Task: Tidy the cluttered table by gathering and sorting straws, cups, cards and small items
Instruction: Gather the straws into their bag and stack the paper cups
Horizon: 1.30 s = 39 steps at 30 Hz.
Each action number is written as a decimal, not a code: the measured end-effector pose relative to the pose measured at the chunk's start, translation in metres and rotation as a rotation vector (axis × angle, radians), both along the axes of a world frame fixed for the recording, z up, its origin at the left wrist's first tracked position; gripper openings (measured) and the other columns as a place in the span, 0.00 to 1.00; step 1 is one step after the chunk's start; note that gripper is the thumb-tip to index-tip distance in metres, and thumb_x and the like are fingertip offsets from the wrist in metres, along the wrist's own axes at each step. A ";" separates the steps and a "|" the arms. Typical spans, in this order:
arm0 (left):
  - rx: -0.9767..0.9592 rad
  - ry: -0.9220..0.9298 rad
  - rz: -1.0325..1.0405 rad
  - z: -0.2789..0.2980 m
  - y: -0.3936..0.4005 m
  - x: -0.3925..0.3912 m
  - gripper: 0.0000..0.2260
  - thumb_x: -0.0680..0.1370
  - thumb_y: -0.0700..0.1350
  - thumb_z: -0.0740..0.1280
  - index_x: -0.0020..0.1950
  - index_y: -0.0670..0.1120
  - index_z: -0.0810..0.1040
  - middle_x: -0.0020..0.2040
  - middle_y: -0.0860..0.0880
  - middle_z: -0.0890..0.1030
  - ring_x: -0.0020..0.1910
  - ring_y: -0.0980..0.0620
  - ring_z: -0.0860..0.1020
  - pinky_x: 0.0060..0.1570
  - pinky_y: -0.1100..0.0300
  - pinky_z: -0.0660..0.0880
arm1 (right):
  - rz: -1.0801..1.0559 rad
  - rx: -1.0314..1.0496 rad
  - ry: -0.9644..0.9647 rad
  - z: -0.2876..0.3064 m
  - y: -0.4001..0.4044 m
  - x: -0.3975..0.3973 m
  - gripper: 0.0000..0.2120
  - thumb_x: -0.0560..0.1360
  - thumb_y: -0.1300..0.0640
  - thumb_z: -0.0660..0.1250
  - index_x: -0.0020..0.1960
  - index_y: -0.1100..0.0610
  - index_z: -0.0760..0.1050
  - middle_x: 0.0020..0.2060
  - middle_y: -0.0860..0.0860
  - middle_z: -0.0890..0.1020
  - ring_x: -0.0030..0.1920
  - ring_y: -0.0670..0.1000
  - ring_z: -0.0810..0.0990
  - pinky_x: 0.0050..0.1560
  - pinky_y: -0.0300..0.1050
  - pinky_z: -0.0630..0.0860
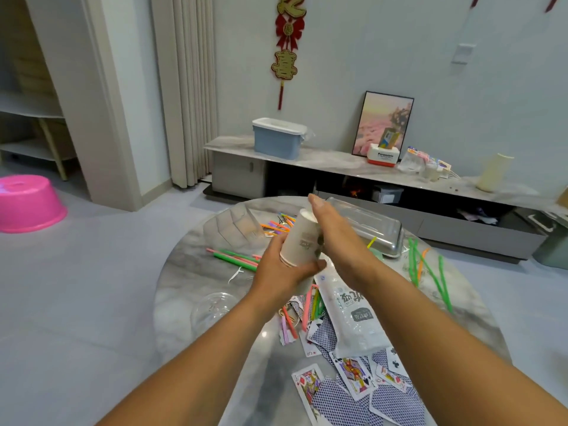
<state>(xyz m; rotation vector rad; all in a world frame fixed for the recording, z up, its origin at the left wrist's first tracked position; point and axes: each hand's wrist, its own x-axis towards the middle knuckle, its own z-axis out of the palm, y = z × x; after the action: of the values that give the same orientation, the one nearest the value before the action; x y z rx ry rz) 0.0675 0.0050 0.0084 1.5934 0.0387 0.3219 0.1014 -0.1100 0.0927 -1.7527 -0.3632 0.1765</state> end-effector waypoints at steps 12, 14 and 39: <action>-0.094 0.097 0.439 -0.041 0.150 0.025 0.33 0.66 0.47 0.83 0.65 0.53 0.69 0.54 0.56 0.80 0.52 0.58 0.79 0.51 0.59 0.76 | -0.087 -0.338 0.022 -0.089 -0.007 0.031 0.14 0.81 0.57 0.66 0.67 0.54 0.78 0.58 0.52 0.82 0.53 0.52 0.82 0.49 0.46 0.79; -0.059 0.158 0.445 -0.057 0.164 0.020 0.35 0.65 0.49 0.83 0.65 0.54 0.68 0.55 0.56 0.79 0.54 0.54 0.78 0.52 0.56 0.75 | -0.072 -0.452 -0.009 -0.103 -0.008 0.032 0.12 0.81 0.57 0.67 0.64 0.52 0.79 0.57 0.49 0.82 0.46 0.50 0.82 0.45 0.43 0.78; -0.153 0.346 0.556 -0.101 0.143 0.004 0.45 0.70 0.43 0.80 0.80 0.51 0.56 0.67 0.45 0.76 0.64 0.42 0.77 0.65 0.43 0.75 | 0.263 -0.795 -0.232 -0.179 0.112 -0.026 0.44 0.75 0.52 0.70 0.81 0.44 0.47 0.73 0.54 0.65 0.71 0.60 0.70 0.67 0.56 0.71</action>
<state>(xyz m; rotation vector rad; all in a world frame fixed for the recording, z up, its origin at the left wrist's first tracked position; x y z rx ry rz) 0.0717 0.1481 -0.0928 1.4485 0.7647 0.4545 0.0756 0.0023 -0.0862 -2.5144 -0.7675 0.3390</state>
